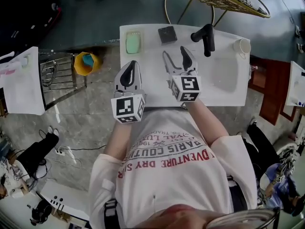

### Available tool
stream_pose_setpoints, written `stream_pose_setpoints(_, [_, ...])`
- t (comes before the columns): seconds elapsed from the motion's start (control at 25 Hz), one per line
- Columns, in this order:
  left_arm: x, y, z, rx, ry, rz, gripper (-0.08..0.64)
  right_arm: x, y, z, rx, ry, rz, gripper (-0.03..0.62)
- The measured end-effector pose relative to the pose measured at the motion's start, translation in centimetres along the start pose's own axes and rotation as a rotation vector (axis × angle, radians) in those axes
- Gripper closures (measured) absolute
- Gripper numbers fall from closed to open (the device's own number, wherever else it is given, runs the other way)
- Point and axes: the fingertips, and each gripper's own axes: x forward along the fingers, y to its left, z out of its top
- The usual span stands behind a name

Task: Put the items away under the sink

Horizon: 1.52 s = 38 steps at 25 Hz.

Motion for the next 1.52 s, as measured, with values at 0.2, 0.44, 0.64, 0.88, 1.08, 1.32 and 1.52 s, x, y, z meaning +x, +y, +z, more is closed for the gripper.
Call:
stream_pose_setpoints(0.2, [2.1, 0.5, -1.4, 0.003, 0.041, -0.031, 0.532, 4.3, -1.6, -1.1, -0.042, -0.021, -0.081, 0.225])
stream_pose_setpoints(0.44, [4.6, 1.7, -2.1, -0.005, 0.060, -0.040, 0.532, 8.3, -2.9, -2.3, -0.074, -0.009, -0.118, 0.201])
stream_pose_setpoints(0.64, [6.4, 3.1, -3.0, -0.016, 0.083, -0.042, 0.532, 11.2, -3.5, -3.7, -0.078, 0.024, -0.135, 0.199])
stream_pose_setpoints(0.88, [7.2, 3.3, -4.5, -0.044, 0.109, -0.045, 0.532, 13.0, -3.6, -4.3, -0.192, 0.058, -0.151, 0.201])
stream_pose_setpoints(1.08, [7.3, 3.3, -3.8, -0.050, 0.128, -0.080, 0.532, 13.0, -3.3, -3.4, -0.224, 0.078, -0.188, 0.201])
stream_pose_setpoints(1.32, [7.5, 3.5, -4.6, -0.008, 0.129, -0.066, 0.532, 13.0, -3.7, -5.0, -0.224, 0.108, -0.101, 0.210])
stream_pose_setpoints(1.52, [6.8, 2.9, -4.0, 0.013, 0.117, -0.077, 0.532, 11.4, -4.3, -5.6, -0.193, 0.129, -0.091, 0.212])
